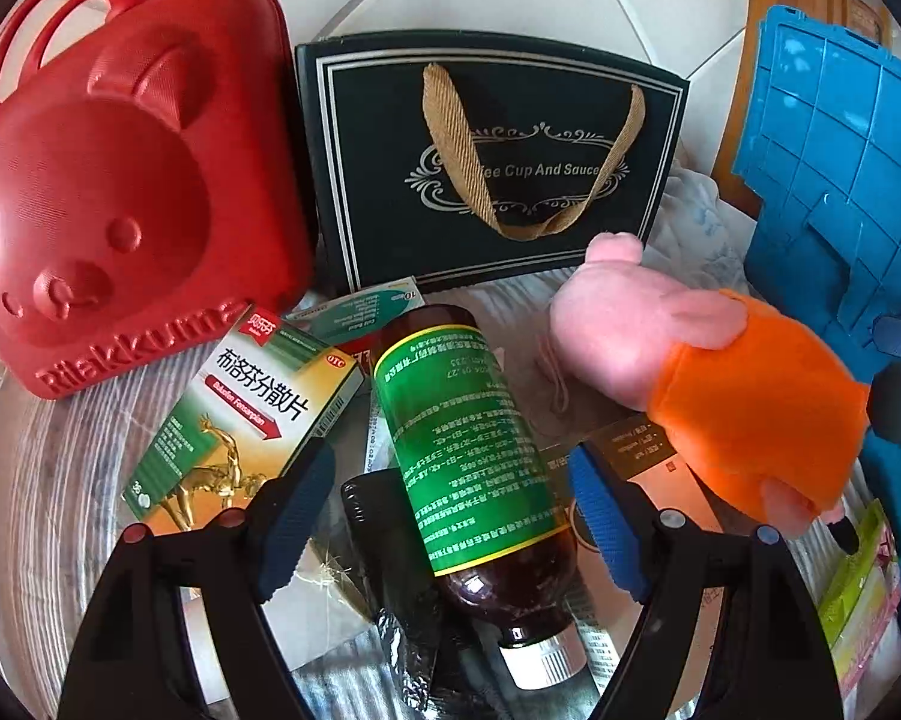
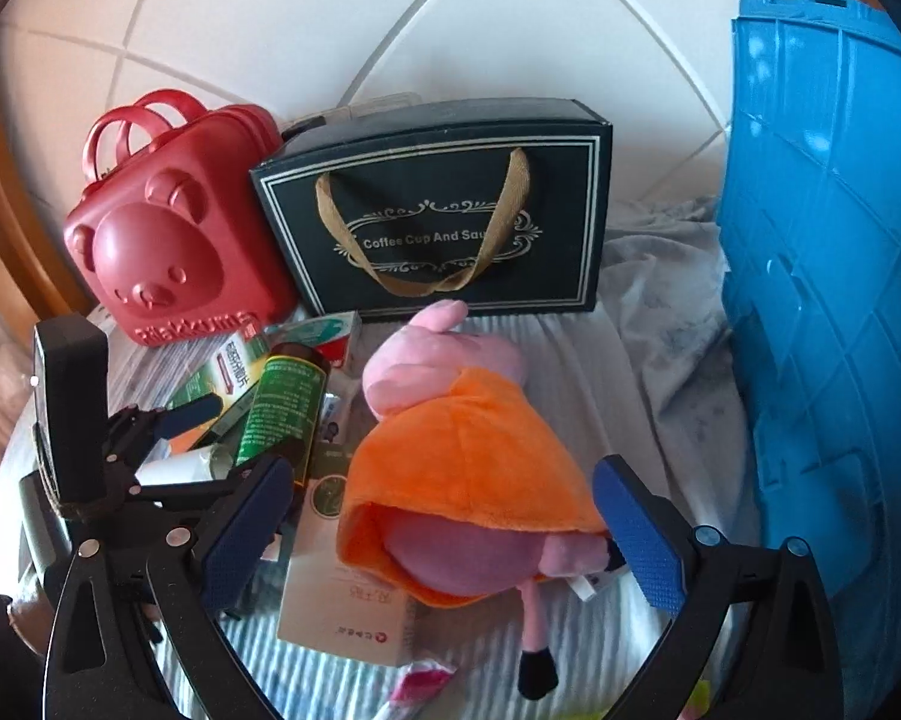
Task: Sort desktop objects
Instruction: 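Grasp the green-labelled brown bottle with the left tool while the right tool grasps the plush pig, then carry the bottle and plush pig over the blue bin and open both tools, then move both tools back down to the remaining items on the table, then grasp the white roller with the left tool while the right tool grasps the black bag roll, then lift the roller and bag roll over the blue bin and open both tools, then move both tools back down to the medicine boxes on the table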
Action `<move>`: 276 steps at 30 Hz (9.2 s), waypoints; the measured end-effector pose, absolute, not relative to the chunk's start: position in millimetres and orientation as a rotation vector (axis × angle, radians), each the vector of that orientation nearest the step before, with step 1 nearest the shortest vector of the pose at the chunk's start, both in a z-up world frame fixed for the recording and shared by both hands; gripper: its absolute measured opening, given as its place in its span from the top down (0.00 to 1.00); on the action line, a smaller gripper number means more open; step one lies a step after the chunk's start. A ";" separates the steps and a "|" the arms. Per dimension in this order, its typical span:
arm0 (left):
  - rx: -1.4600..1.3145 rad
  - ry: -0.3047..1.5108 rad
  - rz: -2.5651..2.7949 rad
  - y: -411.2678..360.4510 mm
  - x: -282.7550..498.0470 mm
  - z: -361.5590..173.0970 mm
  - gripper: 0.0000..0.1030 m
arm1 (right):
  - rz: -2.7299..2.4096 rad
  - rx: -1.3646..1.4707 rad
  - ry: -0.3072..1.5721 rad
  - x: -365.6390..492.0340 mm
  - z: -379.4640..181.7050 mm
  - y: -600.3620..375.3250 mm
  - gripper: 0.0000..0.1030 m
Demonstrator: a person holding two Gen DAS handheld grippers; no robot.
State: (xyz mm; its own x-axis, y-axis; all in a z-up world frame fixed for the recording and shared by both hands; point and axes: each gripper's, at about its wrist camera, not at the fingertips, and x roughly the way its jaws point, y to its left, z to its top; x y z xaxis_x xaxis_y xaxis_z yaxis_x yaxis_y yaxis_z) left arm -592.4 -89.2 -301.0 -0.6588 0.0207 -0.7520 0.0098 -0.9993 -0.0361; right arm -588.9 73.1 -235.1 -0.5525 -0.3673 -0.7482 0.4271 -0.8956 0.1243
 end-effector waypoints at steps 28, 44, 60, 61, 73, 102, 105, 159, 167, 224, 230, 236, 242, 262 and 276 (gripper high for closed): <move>-1.289 -0.098 2.716 -87.6 -594.6 -320.3 0.46 | -2.382 1.362 0.174 -623.6 -291.2 60.2 0.25; -1.114 -0.085 2.760 -88.6 -567.5 -263.8 0.50 | -2.460 1.136 0.120 -585.7 -228.1 68.3 0.26; -0.905 -0.028 2.827 -99.8 -504.3 -179.7 0.50 | -2.551 0.895 0.047 -529.4 -147.3 88.6 0.26; -0.878 -0.023 2.830 -99.2 -498.0 -170.0 0.50 | -2.557 0.868 0.037 -523.0 -138.4 90.7 0.26; -0.552 0.101 2.728 -22.6 -438.5 -49.5 0.50 | -2.605 0.591 -0.281 -414.0 -23.2 166.1 0.26; -0.451 0.223 2.555 246.0 -441.7 29.1 0.37 | -3.109 0.387 -0.418 -350.0 46.6 429.8 0.01; -0.436 0.204 2.587 238.5 -434.6 29.7 0.34 | -3.069 0.384 -0.460 -344.3 39.1 431.6 0.01; -1.097 0.149 2.793 -189.9 -452.2 -238.0 0.34 | -2.166 1.302 0.103 -517.9 -293.6 -56.4 0.24; -1.208 0.151 2.592 -202.9 -490.1 -283.4 0.34 | -2.151 1.435 0.176 -543.2 -340.6 -70.6 0.37; -0.881 0.175 2.718 -137.9 -403.5 -150.9 0.56 | -2.427 0.926 0.112 -428.7 -150.8 27.7 0.67; -0.653 0.244 2.622 -83.9 -383.7 -88.5 0.56 | -2.627 0.716 0.023 -375.4 -78.2 86.4 0.67; -0.488 0.276 2.479 -7.3 -378.3 -34.3 0.56 | -2.843 0.501 -0.014 -323.7 -19.4 148.8 0.67; -0.411 0.317 2.366 94.0 -378.2 0.5 0.56 | -3.029 0.339 -0.064 -295.1 16.5 232.1 0.67; -0.375 0.260 2.565 270.7 -409.3 55.9 0.21 | -3.128 0.316 -0.256 -327.7 42.6 439.1 0.30; -0.394 0.214 2.766 194.1 -377.7 43.7 0.21 | -2.937 0.298 -0.284 -329.0 34.3 421.2 0.19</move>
